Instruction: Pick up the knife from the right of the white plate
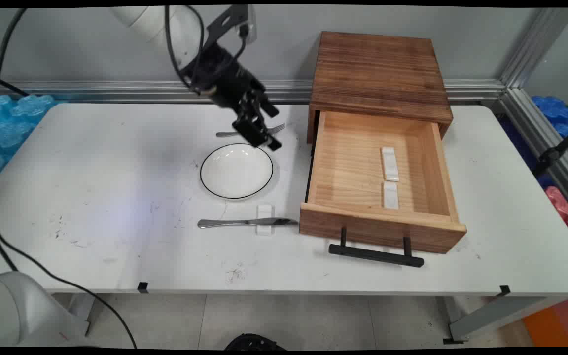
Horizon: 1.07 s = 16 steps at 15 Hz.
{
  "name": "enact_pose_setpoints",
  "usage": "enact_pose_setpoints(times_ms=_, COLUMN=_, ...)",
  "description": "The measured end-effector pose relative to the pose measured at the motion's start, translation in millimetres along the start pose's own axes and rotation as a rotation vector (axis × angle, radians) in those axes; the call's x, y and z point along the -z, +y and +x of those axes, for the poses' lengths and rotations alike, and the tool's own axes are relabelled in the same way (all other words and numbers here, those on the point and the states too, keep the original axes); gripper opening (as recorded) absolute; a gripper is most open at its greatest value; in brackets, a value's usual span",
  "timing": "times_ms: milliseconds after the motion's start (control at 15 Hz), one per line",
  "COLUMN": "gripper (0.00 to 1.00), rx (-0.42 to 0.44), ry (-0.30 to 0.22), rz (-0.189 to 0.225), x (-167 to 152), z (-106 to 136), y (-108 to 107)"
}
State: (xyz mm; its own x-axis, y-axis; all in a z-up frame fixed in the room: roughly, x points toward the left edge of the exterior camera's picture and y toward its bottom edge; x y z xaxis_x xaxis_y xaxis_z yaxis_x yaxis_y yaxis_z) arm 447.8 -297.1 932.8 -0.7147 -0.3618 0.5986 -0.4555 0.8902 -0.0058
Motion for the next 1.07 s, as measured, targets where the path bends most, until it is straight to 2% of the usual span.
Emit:
enact_pose_setpoints(times_ms=267, gripper=1.00, rx=0.007, ry=-0.037, rz=0.017, x=-7, z=-20, y=25)
enact_pose_setpoints(times_ms=667, gripper=1.00, rx=0.002, ry=-0.083, rz=0.026, x=-19, z=-42, y=50)
enact_pose_setpoints(times_ms=1067, gripper=1.00, rx=-0.055, ry=-0.145, rz=0.017, x=-38, z=-65, y=76)
